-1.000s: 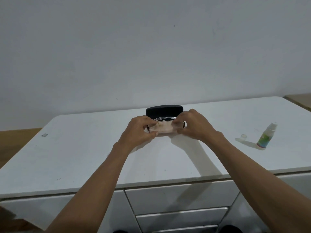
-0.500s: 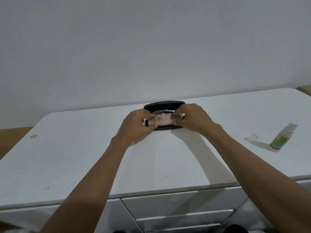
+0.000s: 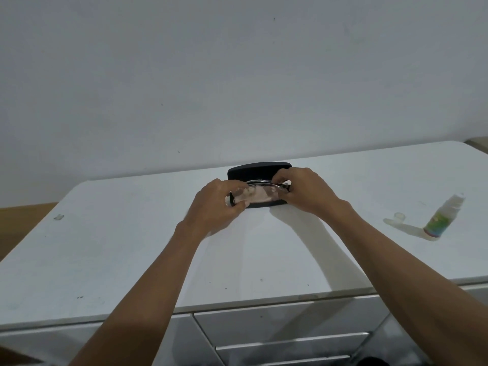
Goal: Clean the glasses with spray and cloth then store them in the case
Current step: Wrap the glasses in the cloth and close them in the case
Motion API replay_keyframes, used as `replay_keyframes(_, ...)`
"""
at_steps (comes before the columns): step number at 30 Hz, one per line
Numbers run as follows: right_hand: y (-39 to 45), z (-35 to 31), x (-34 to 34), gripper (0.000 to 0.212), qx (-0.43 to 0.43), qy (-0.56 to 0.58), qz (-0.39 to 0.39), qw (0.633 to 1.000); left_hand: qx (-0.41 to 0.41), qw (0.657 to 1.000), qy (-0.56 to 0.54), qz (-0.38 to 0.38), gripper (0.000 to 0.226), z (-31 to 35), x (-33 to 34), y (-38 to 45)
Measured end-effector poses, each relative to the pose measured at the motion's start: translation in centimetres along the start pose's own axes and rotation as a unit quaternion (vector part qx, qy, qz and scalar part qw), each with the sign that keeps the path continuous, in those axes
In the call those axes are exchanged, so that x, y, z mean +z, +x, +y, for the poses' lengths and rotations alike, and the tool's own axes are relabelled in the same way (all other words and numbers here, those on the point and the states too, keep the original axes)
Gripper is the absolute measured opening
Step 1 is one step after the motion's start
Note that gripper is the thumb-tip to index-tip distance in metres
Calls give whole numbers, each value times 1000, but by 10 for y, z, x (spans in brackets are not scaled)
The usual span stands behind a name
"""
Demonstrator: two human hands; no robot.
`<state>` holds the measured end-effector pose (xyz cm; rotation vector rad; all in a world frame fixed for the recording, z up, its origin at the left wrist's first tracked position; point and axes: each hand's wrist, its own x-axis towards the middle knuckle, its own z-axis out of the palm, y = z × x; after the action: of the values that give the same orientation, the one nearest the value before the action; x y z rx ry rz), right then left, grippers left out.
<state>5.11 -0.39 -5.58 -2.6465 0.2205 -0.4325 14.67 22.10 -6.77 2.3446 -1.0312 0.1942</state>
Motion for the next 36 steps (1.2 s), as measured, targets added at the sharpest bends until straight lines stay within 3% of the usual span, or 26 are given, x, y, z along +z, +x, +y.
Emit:
replay_keyframes(8,4,-2,3,34,53,-29,17,998,-35,998,-6,45,29,2,6,4)
replay_keyframes(14,4,-3,5,30,55,-34,35,997,-70,995,-22,63,19,5,9,9)
replay_keyframes(36,2,-2,9,16,62,28,45,997,-74,994,-31,67,18,1,11,9)
